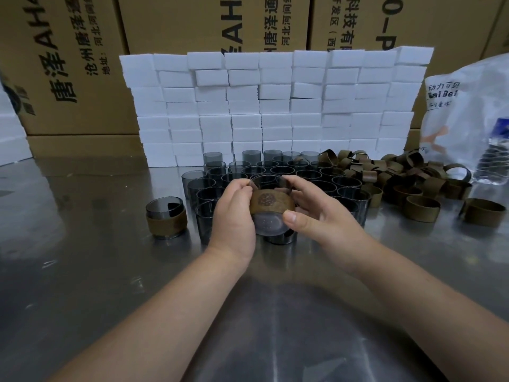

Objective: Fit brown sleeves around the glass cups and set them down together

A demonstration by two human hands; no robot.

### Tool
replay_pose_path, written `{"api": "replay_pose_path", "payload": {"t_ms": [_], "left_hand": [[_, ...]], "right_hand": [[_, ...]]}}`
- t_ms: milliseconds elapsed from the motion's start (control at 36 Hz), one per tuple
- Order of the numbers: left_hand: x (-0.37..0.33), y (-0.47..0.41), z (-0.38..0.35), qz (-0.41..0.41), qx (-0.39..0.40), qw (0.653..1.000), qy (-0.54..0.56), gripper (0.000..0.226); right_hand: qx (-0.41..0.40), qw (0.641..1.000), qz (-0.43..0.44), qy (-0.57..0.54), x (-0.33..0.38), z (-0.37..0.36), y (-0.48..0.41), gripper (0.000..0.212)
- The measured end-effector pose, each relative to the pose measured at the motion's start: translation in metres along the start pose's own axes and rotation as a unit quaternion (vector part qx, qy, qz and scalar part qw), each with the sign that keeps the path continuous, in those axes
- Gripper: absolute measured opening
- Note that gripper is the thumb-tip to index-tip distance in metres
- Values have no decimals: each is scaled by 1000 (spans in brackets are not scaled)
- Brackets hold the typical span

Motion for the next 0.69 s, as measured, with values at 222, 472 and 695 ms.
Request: {"api": "replay_pose_path", "payload": {"t_ms": [222, 472, 695], "left_hand": [[-1, 0, 1, -6, 0, 1000, -25, 23], [-3, 0, 1, -15, 15, 999, -35, 21], [-2, -2, 1, -22, 34, 998, -37, 24]], "right_hand": [[-16, 1000, -2, -17, 1, -1, 0, 58], [-14, 1000, -12, -20, -3, 4, -1, 42], [-16, 999, -11, -34, -8, 7, -3, 38]]}}
Point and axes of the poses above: each hand's wrist, its own y-axis away from the middle knuckle, its own z-axis out of the back of the hand, x = y × z, the point moved 5 cm from there along -y, towards the middle knuckle, and after that the axes turned 9 degrees about -y, right-handed, at the moved point
